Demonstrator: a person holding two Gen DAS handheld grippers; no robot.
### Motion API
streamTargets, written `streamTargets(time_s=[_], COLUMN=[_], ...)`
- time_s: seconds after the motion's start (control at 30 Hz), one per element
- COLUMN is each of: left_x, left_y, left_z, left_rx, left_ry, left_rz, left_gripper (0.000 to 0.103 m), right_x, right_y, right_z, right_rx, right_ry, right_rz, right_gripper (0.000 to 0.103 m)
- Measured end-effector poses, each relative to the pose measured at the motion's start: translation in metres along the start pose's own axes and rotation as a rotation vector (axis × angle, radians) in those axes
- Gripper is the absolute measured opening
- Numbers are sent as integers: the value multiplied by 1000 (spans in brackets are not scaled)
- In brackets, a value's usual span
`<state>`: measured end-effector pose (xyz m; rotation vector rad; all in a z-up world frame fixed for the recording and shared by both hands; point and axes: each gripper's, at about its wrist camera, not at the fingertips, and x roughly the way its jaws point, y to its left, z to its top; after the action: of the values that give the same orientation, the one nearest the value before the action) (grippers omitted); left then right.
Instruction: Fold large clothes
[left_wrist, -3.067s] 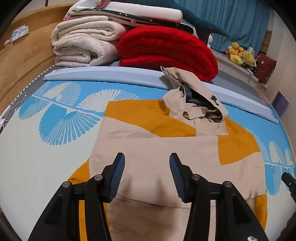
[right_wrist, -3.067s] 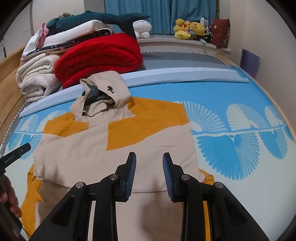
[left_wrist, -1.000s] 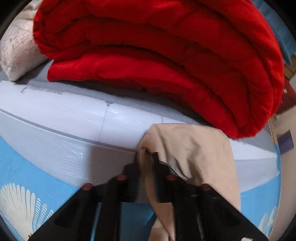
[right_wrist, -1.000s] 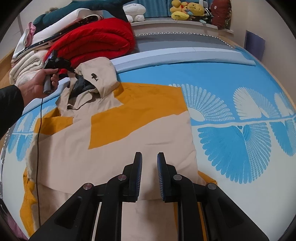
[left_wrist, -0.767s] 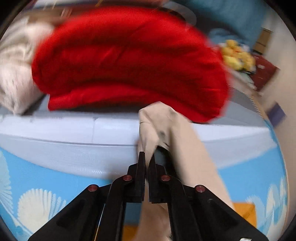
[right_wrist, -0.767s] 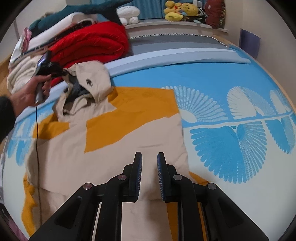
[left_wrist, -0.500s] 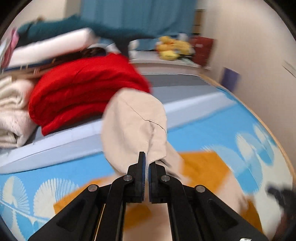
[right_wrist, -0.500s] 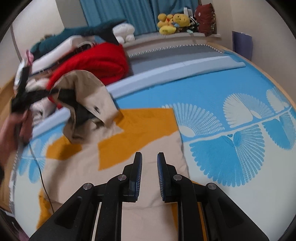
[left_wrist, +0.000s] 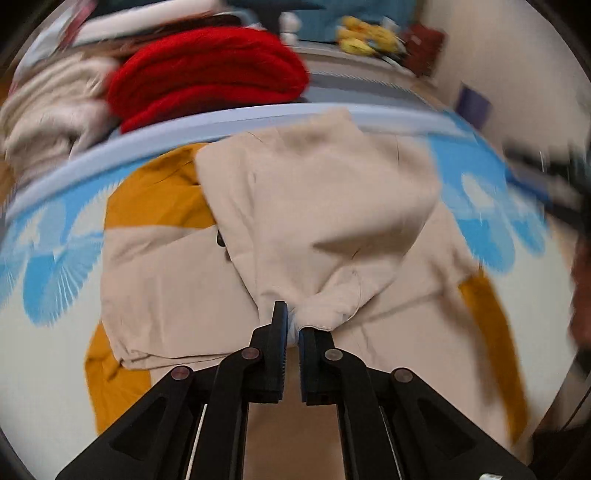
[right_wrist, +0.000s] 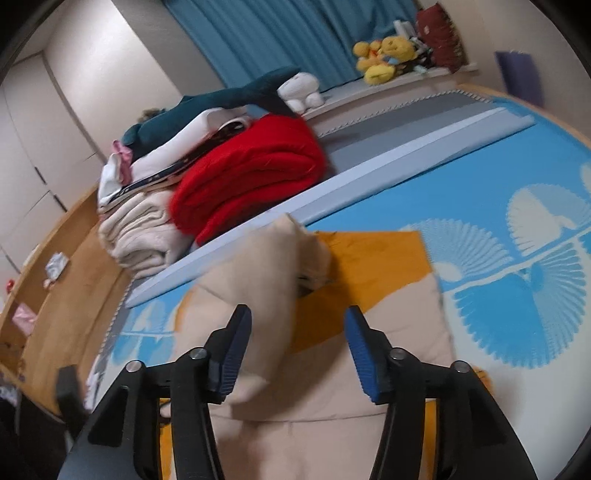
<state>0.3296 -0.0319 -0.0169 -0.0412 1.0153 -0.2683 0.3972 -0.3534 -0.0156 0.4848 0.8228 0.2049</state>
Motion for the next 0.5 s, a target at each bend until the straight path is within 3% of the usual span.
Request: streamTargets(time_s=[0.07,0.13,0.2,0.27,0.3,0.37,0.5], left_x=[0,4,12,18,16,12,31], left_y=[14,22,23,16,17,28,66], left_z=[8,13,8,5,5,3,5], left_rx=[-58,-62,-3,70,68,-9,-302], left_ry=[14,53,146,217,195,158,136], left_rz=[-35,-57,-66,-70,-55,-81,-181], left_gripper=[10,28,43,46,47,49,50], right_x=[11,22,36,48,50,60,78], right_y=[3,3,0,-2,-3,-3,-2], right_z=[-6,-11,-16,-20,-22,-24,-29], right_rx=[-7,-2,23,29,29,24,29], right_ry=[38,78,122,148,154,174,206], right_rz=[5,9,15,8,6,3,8], right_gripper=[57,57,57,57,57,57,57])
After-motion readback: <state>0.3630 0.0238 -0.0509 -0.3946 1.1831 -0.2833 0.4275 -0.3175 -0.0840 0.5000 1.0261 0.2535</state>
